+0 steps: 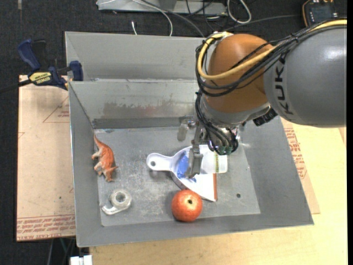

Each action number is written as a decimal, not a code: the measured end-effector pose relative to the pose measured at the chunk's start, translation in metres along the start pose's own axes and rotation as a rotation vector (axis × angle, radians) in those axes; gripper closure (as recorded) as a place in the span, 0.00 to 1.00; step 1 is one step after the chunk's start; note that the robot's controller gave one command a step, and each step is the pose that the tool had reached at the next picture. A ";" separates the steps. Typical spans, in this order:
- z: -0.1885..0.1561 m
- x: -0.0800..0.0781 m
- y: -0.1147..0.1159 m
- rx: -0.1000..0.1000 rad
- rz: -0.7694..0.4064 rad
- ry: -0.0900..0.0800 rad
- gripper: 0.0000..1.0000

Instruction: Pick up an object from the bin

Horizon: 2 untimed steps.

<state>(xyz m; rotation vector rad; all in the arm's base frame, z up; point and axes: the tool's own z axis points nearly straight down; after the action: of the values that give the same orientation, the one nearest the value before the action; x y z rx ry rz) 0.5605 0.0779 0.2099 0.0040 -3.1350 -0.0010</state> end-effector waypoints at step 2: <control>0.140 -0.045 -0.025 -0.003 0.098 -0.009 0.00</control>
Offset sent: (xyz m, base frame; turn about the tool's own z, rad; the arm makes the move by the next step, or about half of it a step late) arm 0.0424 -0.0251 -0.1399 0.0996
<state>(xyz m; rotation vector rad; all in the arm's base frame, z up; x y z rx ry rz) 0.6051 0.0533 0.0700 -0.1493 -3.1405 -0.0045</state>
